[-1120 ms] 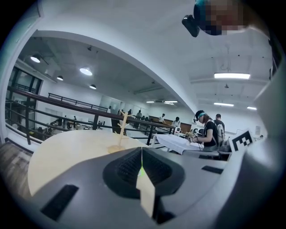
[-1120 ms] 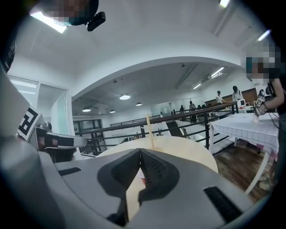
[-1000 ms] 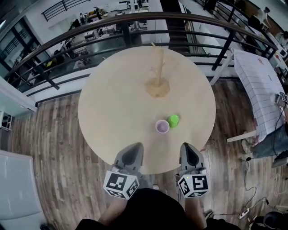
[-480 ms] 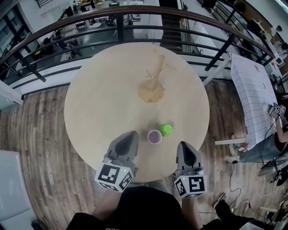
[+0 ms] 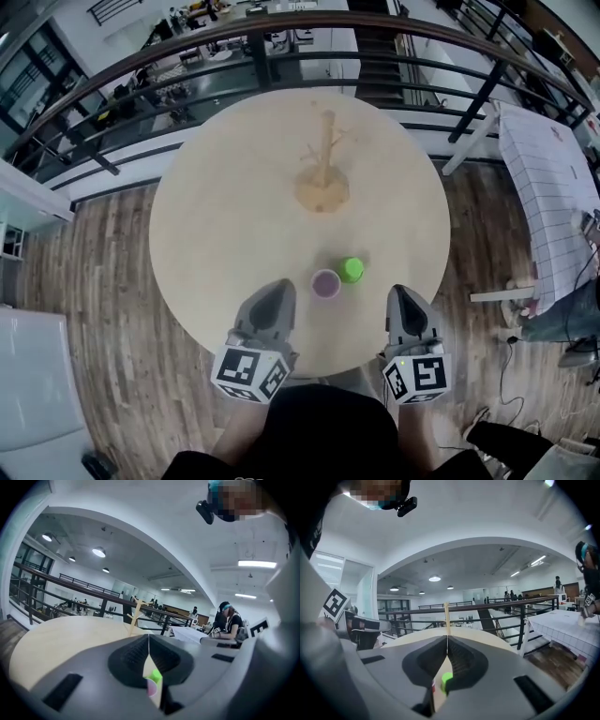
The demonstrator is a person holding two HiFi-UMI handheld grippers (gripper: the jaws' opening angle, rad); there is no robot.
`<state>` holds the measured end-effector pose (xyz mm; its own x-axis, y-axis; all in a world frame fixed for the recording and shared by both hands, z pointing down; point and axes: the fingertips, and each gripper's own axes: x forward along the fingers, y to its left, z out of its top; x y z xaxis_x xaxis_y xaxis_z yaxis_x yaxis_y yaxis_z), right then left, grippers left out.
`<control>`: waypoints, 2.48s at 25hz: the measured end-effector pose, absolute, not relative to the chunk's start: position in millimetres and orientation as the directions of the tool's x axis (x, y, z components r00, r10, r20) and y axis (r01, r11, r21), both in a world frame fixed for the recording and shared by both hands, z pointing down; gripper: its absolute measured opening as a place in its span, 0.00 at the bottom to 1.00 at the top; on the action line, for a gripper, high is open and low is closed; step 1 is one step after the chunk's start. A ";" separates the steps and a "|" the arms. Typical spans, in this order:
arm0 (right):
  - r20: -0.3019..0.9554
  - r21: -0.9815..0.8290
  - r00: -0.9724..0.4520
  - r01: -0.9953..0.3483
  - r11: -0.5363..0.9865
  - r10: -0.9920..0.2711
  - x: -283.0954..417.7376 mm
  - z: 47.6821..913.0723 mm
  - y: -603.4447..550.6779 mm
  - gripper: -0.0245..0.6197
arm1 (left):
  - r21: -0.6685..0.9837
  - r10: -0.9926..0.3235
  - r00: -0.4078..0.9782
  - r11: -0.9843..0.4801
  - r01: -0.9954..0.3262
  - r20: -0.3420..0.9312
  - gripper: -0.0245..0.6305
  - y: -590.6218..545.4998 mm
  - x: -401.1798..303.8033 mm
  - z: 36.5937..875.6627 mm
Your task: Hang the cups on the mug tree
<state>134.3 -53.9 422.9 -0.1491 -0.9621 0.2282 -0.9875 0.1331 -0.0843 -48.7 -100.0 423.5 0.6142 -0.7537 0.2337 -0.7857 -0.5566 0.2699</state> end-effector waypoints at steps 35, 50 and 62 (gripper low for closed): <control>0.731 -0.182 -0.518 -0.776 0.604 -0.445 86.9 553.7 -141.1 0.48 | 0.253 -0.841 0.463 -0.401 -0.881 0.280 0.06 -95.6 -105.6 430.6; 0.858 -0.208 -0.438 -0.774 0.598 -0.269 92.9 627.3 -142.4 0.48 | 0.234 -0.830 0.465 -0.408 -0.882 0.308 0.06 -113.7 -118.2 434.4; 0.882 -0.213 -0.406 -0.797 0.565 -0.239 92.8 654.9 -140.4 0.47 | 0.237 -0.817 0.479 -0.420 -0.876 0.321 0.06 -121.1 -116.5 438.6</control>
<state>92.8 -140.4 654.9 -0.4059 -0.2392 0.8820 -0.7969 0.5651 -0.2135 -116.5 -121.1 438.6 0.4789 -0.8172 0.3208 -0.8759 -0.4205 0.2365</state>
